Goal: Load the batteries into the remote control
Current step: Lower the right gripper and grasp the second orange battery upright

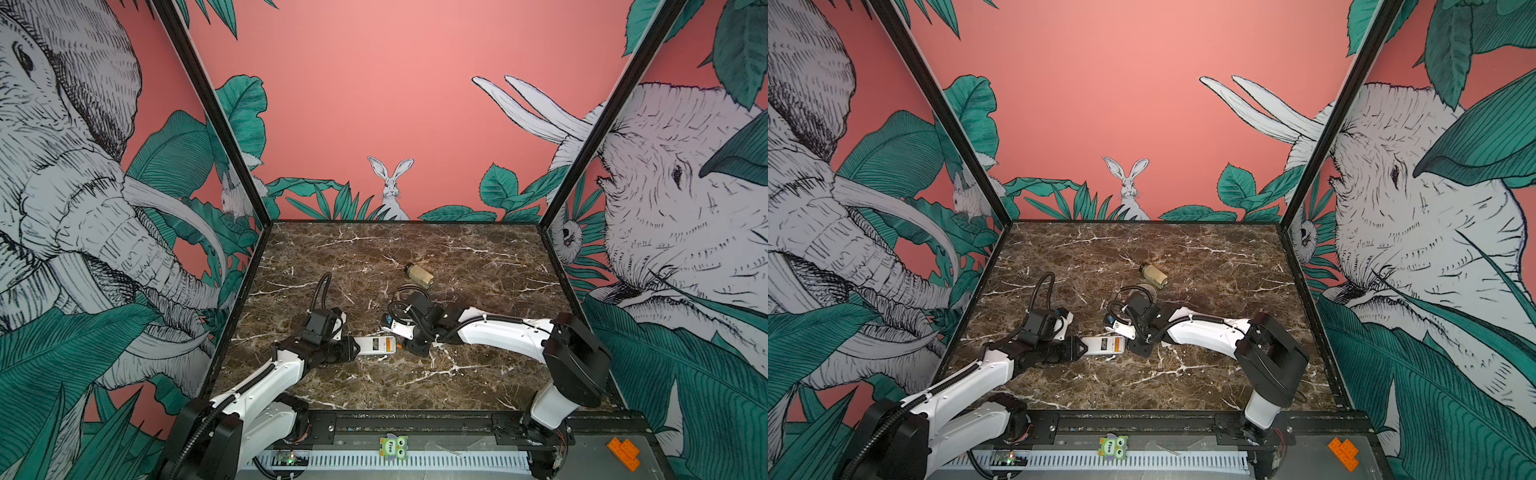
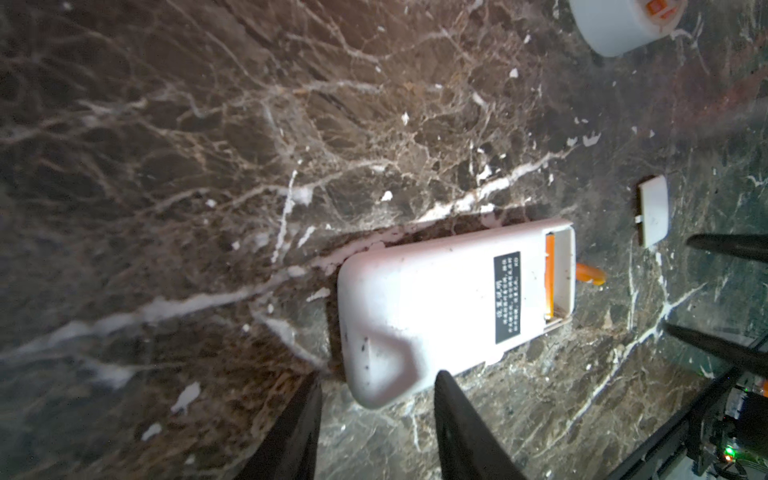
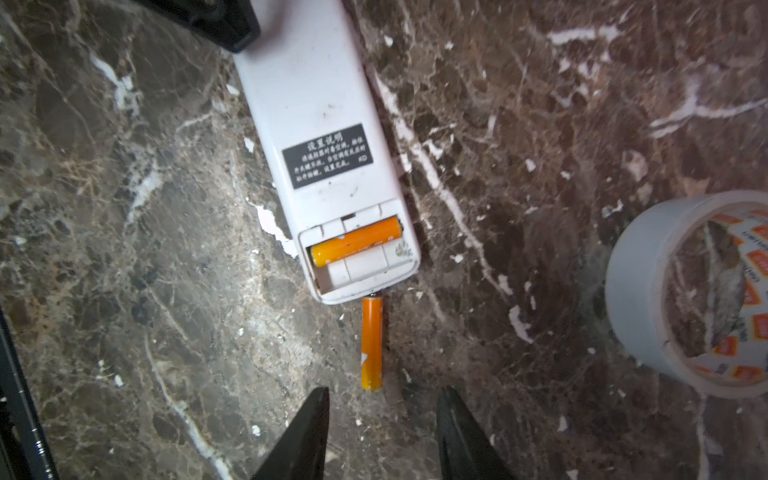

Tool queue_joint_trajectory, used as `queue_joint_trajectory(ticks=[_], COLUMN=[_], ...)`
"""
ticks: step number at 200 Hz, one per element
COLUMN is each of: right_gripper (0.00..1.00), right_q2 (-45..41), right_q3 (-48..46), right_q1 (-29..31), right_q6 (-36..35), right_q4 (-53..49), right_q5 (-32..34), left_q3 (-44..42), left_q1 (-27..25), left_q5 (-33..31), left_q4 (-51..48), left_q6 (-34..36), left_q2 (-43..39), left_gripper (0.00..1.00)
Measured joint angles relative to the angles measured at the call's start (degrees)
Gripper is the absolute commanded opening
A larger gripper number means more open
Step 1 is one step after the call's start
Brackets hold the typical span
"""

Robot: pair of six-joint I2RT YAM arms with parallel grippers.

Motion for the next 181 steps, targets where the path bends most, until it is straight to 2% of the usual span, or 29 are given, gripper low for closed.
queue_joint_trajectory(ticks=[66,135,181], right_gripper=[0.42,0.34,0.18], right_q2=[5.3,8.0,8.9], right_q3=[2.3,3.1,3.4], right_q1=[0.9,0.9,0.9], right_q6=[4.0,4.0,3.8], right_q4=[-1.1,-1.3,-1.6], right_q5=[4.6,4.3,2.9], left_q3=[0.0,0.2,0.3], left_q1=[0.0,0.0,0.0], left_q5=[-0.5,-0.8,-0.8], left_q4=[-0.5,-1.2,-2.0], left_q6=[-0.7,-0.8,-0.8], left_q2=[-1.2,-2.4,-3.1], left_gripper=[0.46,0.47,0.47])
